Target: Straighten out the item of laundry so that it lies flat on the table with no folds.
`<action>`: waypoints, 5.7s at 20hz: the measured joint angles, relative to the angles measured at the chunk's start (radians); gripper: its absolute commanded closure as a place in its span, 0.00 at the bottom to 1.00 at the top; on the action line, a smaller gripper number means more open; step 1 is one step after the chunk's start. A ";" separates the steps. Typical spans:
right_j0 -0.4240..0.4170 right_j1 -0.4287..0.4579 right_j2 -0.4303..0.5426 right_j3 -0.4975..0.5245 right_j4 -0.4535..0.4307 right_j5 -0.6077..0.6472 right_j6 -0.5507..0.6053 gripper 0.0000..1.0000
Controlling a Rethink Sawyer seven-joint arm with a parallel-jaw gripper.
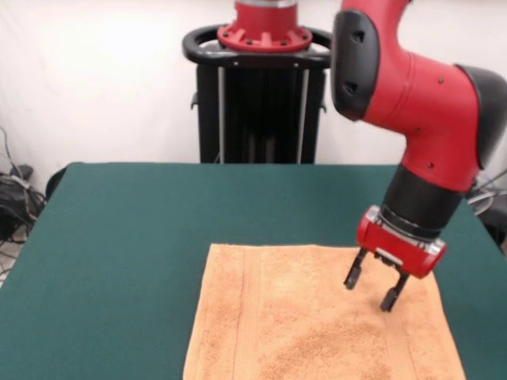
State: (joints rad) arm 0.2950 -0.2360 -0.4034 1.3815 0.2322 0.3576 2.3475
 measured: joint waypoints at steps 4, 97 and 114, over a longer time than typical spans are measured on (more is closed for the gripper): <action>-0.032 -0.051 0.000 0.007 0.000 0.015 0.000 0.00; -0.172 0.004 0.001 0.084 -0.279 -0.099 0.000 0.00; -0.253 -0.024 0.000 0.153 -0.430 -0.099 0.000 0.00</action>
State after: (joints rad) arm 0.0424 -0.2595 -0.4031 1.5345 -0.1981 0.2585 2.3475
